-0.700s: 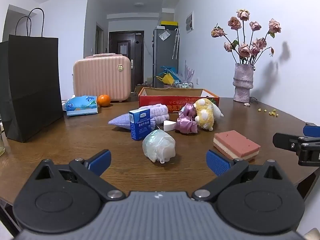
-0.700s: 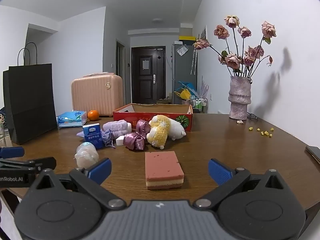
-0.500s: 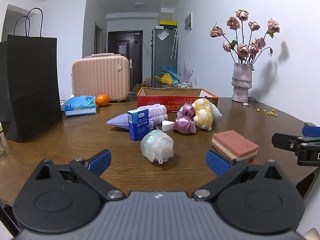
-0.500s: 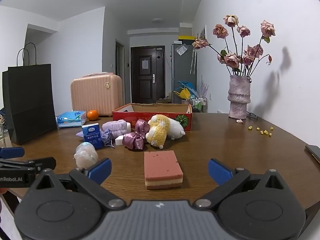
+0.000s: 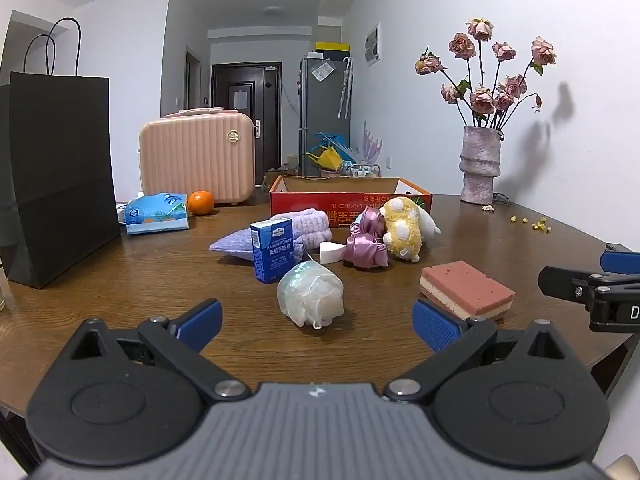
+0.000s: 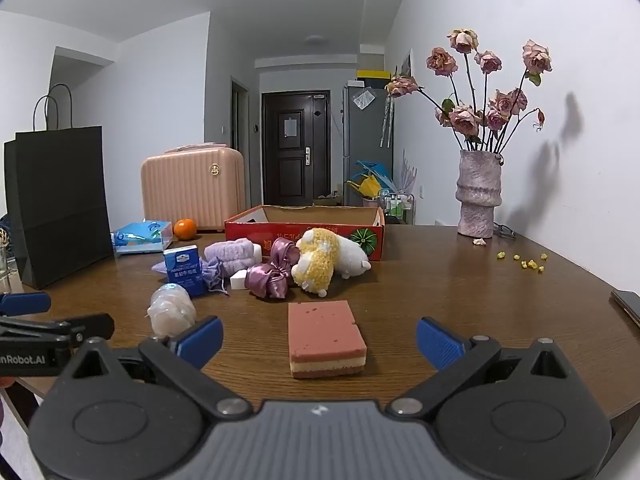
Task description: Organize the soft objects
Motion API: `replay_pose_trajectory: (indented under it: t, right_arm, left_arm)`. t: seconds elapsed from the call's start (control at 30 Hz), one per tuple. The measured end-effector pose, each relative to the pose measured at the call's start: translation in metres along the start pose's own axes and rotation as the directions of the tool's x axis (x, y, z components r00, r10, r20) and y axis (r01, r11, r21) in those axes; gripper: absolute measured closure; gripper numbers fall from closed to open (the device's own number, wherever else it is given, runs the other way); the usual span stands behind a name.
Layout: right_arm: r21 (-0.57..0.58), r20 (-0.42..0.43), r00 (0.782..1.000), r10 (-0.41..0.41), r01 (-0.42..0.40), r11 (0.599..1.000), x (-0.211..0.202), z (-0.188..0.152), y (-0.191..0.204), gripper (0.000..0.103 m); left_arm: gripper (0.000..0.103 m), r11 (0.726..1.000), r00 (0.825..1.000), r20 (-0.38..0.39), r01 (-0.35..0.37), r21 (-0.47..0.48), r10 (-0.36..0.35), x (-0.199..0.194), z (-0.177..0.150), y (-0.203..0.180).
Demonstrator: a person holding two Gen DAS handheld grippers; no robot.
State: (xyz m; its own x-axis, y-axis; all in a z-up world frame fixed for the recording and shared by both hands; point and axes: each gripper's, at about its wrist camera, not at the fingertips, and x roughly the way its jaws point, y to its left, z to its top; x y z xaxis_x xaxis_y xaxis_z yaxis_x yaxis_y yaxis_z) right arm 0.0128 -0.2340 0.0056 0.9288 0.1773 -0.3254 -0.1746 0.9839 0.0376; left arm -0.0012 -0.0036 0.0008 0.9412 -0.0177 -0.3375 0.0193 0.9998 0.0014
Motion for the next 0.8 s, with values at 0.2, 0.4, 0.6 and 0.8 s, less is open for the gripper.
replay_pose_trajectory:
  t: [0.2, 0.4, 0.6, 0.8]
  right_arm:
    - [-0.001, 0.001, 1.000, -0.001, 0.001, 1.000, 0.0000, -0.0002, 0.0008, 0.000]
    - [-0.003, 0.002, 1.000, -0.001, 0.001, 1.000, -0.0001, 0.0006, 0.0007, 0.000]
    - [-0.003, 0.001, 1.000, -0.002, 0.002, 1.000, -0.0002, 0.0010, 0.0009, 0.000]
    - [-0.005, 0.003, 1.000, -0.001, 0.001, 1.000, -0.0005, 0.0017, 0.0026, 0.000]
  left_arm:
    - [0.000, 1.000, 1.000, 0.000, 0.000, 0.000, 0.000, -0.0020, 0.0005, 0.0003]
    - [0.000, 1.000, 1.000, 0.000, 0.000, 0.000, 0.000, -0.0024, 0.0006, 0.0006]
    - [0.000, 1.000, 1.000, 0.000, 0.000, 0.000, 0.000, -0.0026, 0.0009, 0.0007]
    - [0.000, 1.000, 1.000, 0.000, 0.001, 0.000, -0.001, -0.0026, 0.0007, 0.0009]
